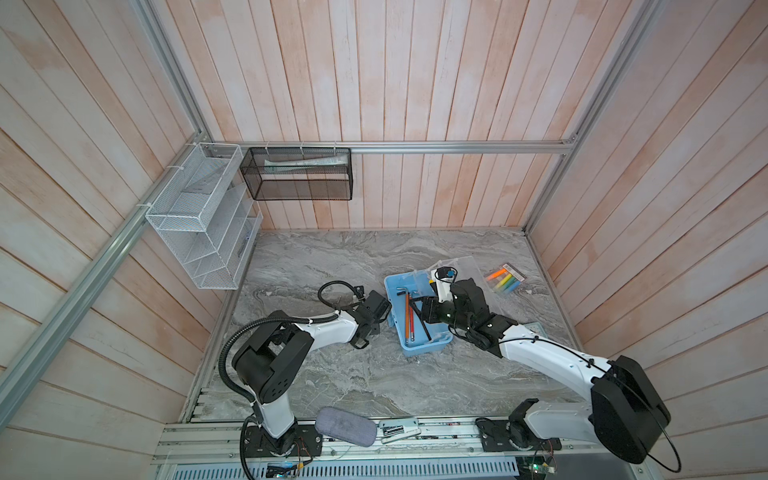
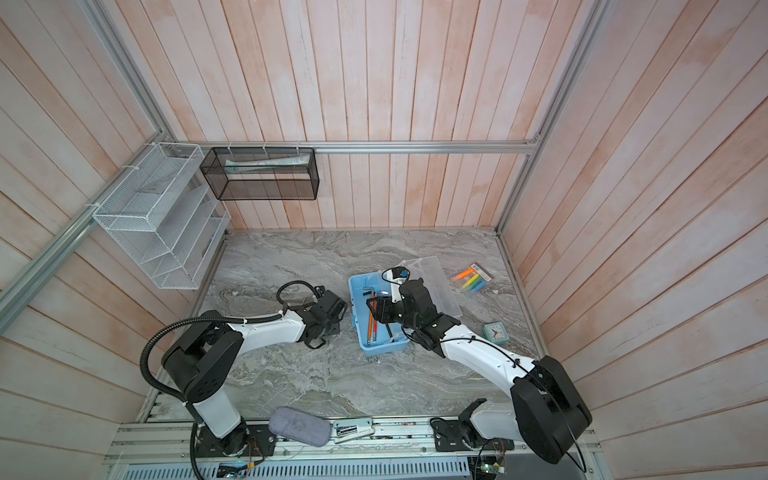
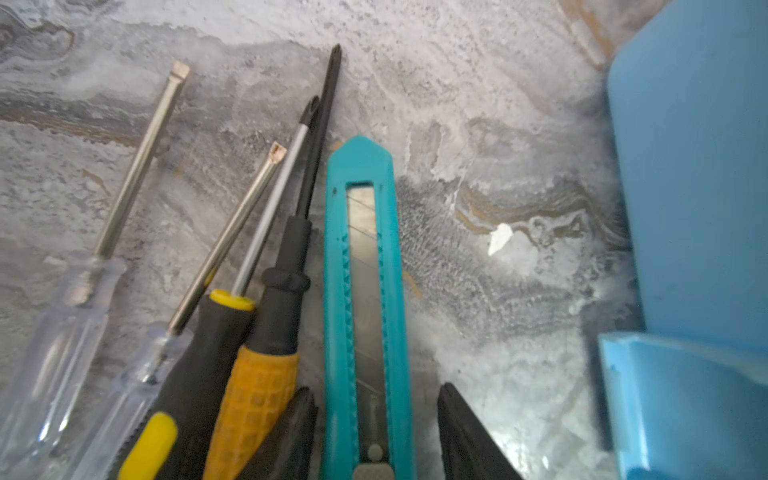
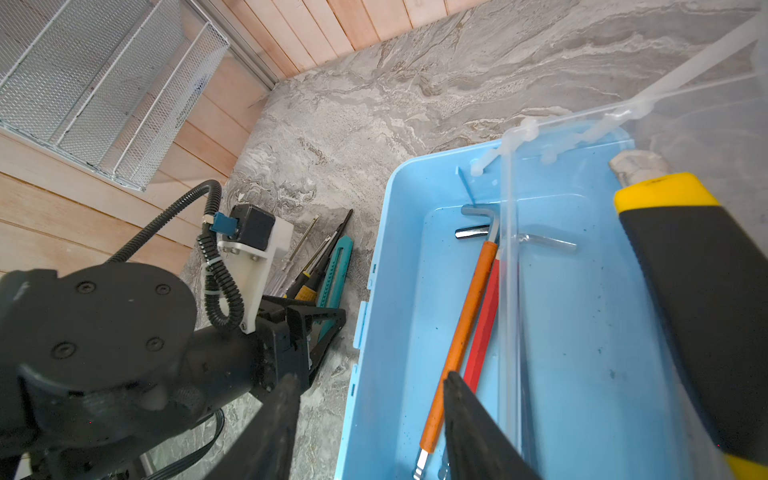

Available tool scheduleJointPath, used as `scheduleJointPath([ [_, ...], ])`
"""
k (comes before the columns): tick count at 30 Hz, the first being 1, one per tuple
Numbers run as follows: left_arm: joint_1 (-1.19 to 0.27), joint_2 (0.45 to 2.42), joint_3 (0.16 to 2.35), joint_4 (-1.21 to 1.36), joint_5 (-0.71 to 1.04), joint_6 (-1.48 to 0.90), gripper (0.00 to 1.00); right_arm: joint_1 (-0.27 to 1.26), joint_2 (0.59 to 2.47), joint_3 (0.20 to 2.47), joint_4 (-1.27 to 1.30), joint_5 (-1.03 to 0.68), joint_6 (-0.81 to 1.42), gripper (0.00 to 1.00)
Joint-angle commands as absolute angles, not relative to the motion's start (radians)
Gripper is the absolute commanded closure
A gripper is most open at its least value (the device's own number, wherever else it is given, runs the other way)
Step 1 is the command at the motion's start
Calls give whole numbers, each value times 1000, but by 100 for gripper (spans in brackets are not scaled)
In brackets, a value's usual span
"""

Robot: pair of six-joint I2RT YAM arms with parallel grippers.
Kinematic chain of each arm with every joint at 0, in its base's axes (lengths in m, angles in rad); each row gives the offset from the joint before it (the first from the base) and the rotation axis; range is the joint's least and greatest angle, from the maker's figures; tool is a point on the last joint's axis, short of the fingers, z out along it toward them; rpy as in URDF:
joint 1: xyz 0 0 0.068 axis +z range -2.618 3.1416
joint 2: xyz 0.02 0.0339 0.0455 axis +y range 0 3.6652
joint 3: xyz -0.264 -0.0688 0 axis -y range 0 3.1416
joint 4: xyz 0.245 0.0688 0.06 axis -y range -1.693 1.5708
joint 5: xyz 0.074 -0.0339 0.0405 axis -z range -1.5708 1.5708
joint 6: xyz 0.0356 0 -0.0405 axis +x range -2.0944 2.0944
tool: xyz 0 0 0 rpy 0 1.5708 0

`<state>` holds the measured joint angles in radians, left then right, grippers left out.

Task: Pack the tool kit
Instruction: 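Close the left gripper on the teal utility knife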

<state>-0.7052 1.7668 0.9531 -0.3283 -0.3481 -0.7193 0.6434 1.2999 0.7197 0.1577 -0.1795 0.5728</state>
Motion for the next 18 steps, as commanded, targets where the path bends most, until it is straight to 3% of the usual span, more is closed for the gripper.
scheduleJointPath([
  [1,-696,1812,964,-352,-375,-729,50,635,1313,717,175,-193,575,45],
  [18,-695,1832,974,-347,-373,-730,73,611,1316,712,184,-224,584,45],
])
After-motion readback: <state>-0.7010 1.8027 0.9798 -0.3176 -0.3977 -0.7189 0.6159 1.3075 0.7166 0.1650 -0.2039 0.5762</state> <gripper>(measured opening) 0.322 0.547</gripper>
